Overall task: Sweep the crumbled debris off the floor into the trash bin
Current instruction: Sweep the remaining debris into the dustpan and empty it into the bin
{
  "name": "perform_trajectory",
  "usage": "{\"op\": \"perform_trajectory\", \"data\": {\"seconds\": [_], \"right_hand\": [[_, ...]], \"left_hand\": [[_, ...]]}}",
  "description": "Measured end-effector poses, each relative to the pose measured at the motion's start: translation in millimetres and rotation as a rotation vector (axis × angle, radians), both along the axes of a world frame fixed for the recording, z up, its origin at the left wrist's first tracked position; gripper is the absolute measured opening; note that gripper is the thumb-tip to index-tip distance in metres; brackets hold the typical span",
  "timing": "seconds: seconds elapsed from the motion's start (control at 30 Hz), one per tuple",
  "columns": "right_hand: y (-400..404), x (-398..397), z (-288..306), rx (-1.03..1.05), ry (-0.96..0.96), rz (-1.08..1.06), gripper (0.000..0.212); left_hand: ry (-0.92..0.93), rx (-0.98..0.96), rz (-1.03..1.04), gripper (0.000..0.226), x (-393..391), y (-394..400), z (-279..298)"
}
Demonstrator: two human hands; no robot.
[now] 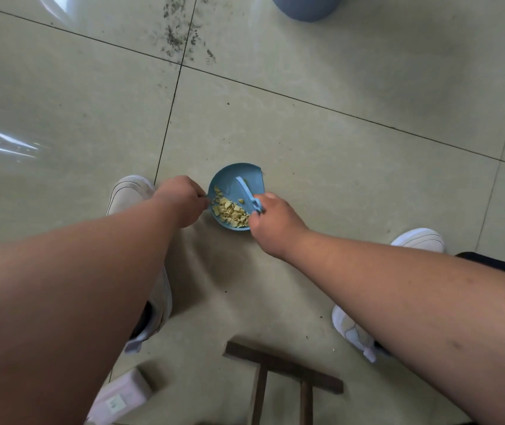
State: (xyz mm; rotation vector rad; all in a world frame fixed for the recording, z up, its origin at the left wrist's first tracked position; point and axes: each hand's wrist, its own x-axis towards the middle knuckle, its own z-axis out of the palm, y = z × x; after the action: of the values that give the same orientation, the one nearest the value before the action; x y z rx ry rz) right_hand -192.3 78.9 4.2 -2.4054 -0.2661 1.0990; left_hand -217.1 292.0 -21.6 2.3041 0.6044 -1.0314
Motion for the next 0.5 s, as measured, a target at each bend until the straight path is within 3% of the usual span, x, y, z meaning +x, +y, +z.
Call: {"op": "perform_trajectory", "data": {"seconds": [0.17,0.5], "right_hand": [[-6,29,13,0.019,0.001,-0.013,0.011],[-44,86,77,0.083,-0.046,-0.356,0.017]], "left_hand": [[0.032,-0.136,0.138,0.030,0,16,6],[-0.096,-0.169,0.187,0.036,37,-8,79]]}}
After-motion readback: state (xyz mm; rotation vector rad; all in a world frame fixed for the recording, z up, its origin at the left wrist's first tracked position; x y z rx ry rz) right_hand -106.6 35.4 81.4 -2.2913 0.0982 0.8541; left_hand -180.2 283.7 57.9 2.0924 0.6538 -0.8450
